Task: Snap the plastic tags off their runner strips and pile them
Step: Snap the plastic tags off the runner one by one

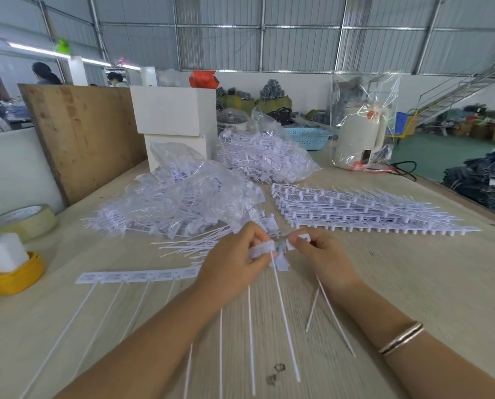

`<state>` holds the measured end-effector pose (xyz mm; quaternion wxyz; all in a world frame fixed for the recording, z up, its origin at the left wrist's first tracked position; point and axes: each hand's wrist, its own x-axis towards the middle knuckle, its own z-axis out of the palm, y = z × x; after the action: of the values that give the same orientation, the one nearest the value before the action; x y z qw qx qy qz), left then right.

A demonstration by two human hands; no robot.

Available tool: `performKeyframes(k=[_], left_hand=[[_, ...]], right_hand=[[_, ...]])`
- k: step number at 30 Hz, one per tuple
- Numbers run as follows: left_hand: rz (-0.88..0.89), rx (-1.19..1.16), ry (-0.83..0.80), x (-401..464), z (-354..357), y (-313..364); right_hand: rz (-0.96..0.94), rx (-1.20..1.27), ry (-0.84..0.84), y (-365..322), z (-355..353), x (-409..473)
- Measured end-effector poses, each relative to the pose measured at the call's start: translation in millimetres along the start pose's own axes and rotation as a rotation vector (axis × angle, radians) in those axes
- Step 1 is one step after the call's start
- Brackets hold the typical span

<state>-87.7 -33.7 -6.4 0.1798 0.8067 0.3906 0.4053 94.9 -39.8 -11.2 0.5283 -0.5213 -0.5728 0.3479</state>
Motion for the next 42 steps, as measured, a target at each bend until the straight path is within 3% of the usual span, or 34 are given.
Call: performKeyframes(k=[5,9,14,19,22,27,31,37,42], left_hand=[[-0.056,0.278,-0.017,-1,8,-1],[-0.167,0.385,-0.016,1,1,-4],[-0.143,0.294,-0.072,1,-5,-6],[-0.150,0.215,-0.207,0,-6,-7],[-0.146,0.202,-0.233,0,-5,-6],[0.014,0.372,-0.149,-1,-3,2],[0.079,0.353,-0.148,-1,1,5],[0.109,0.392,-0.267,-2,-8,3],[0.167,0.544,-0.111,0,-1,11]], right_hand=[[-0.093,-0.160,0.188,2,3,3],[0.021,-0.306,0.273,10,-8,11],[0.205,-0.505,0.217,13,-15,15],[0.122,-0.562,-0.006,10,-5,7],[0.068,-0.454,-0.078,3,5,-1],[-0.133,-0.264,-0.026,-8,7,-10],[-0.113,-0.420,-0.168,-5,9,-8],[0.002,-0.066,-0.147,-9,7,-7],[-0.050,-0.114,-0.170,-11,8,-11]])
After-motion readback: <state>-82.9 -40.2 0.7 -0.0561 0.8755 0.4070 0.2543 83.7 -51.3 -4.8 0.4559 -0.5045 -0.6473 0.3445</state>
